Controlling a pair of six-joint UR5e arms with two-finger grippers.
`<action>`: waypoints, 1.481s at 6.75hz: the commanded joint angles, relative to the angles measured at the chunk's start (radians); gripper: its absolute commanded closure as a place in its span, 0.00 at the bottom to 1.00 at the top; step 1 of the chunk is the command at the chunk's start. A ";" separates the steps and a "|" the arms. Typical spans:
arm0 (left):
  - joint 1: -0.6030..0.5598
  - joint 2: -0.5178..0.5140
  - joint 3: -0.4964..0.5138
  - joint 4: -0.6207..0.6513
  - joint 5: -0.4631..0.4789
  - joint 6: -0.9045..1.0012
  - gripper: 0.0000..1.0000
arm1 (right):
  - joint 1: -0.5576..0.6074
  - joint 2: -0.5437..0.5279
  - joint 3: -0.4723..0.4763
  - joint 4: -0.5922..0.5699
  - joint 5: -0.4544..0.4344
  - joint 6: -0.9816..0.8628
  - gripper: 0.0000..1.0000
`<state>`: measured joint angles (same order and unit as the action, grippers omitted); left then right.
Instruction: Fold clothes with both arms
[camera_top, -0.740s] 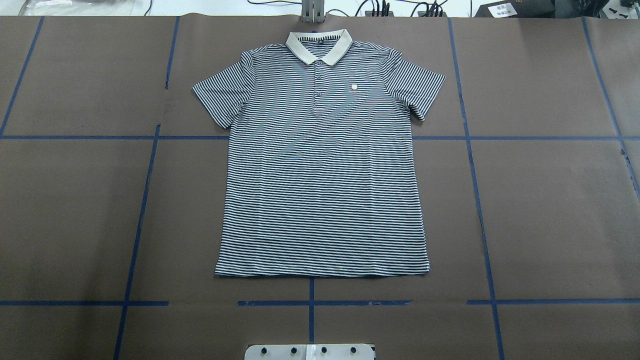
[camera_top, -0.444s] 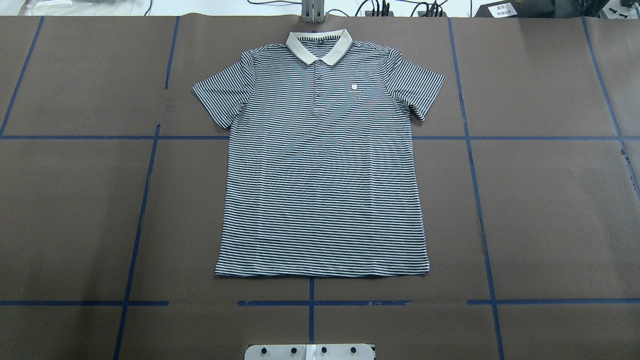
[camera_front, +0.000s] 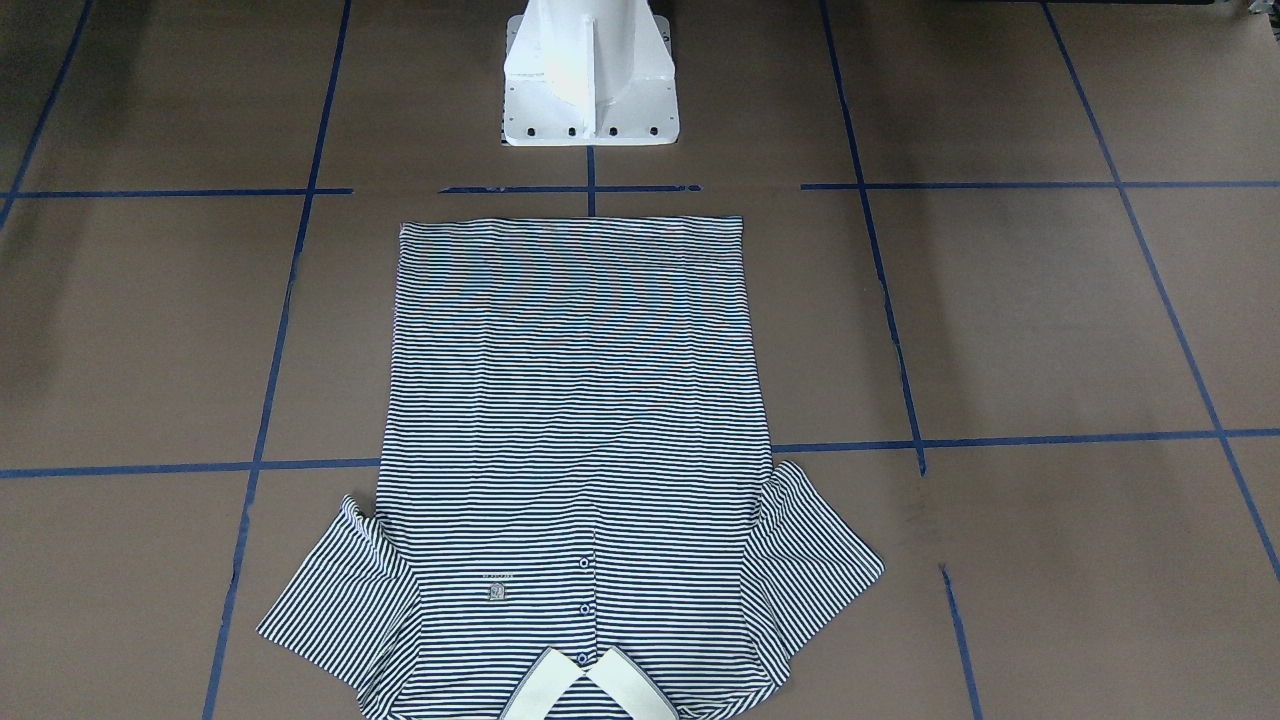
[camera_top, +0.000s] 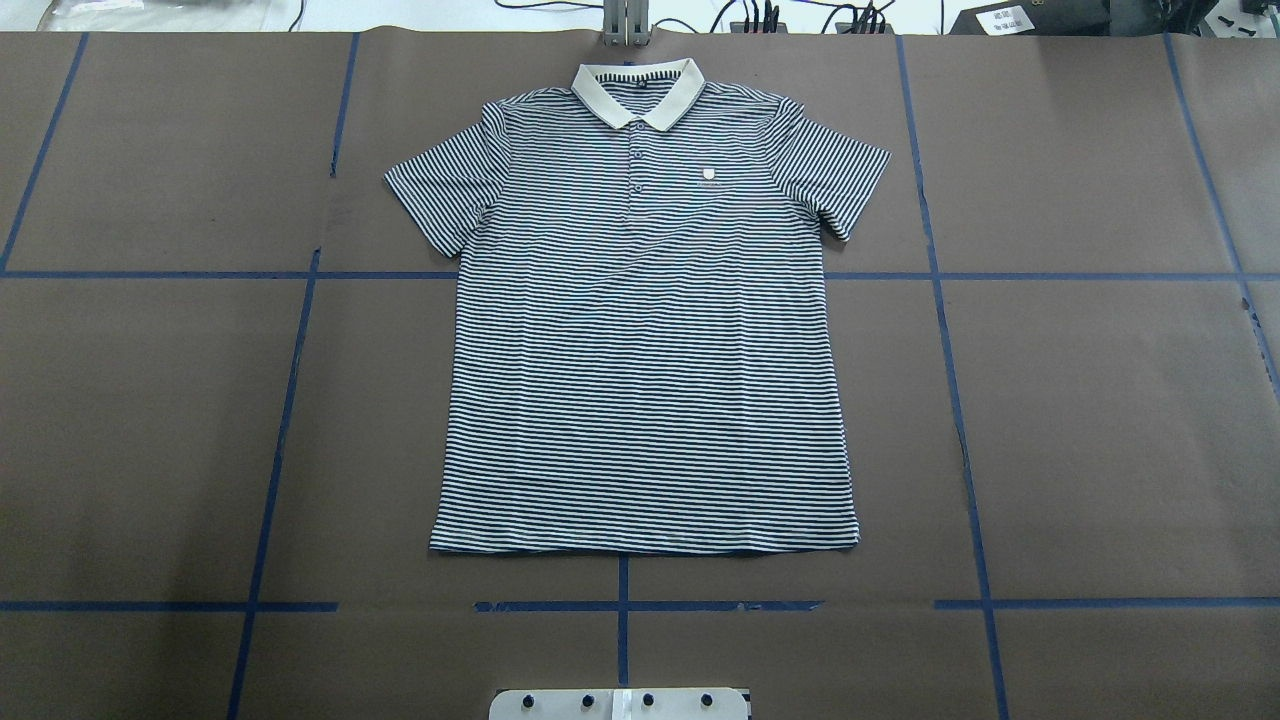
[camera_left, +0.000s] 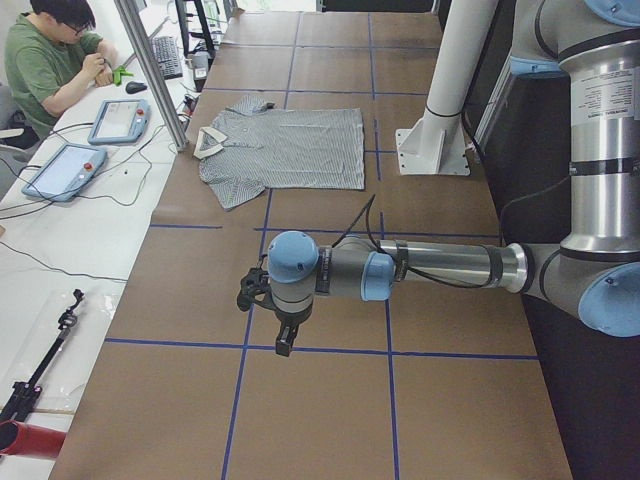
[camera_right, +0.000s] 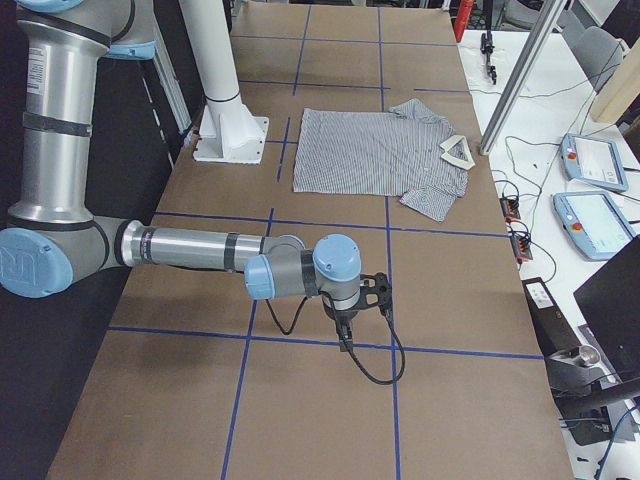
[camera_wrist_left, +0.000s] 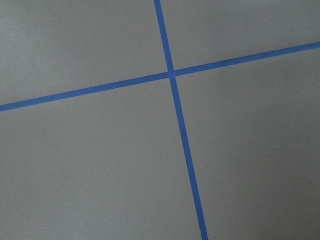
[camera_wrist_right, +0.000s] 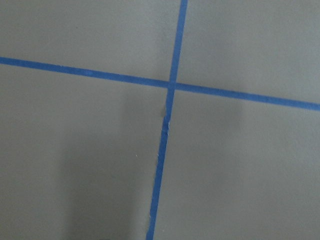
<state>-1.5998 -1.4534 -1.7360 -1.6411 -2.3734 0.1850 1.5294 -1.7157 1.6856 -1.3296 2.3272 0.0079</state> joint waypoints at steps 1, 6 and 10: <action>0.001 -0.022 0.000 -0.191 -0.003 0.002 0.00 | -0.031 0.158 -0.077 0.120 -0.011 0.006 0.00; 0.003 -0.215 0.205 -0.580 -0.007 -0.024 0.00 | -0.121 0.305 -0.142 0.224 0.017 0.205 0.00; 0.006 -0.225 0.182 -0.612 -0.009 -0.136 0.00 | -0.383 0.675 -0.321 0.268 -0.181 0.737 0.05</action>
<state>-1.5954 -1.6763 -1.5538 -2.2481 -2.3822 0.0585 1.2012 -1.1387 1.4539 -1.0928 2.2088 0.6354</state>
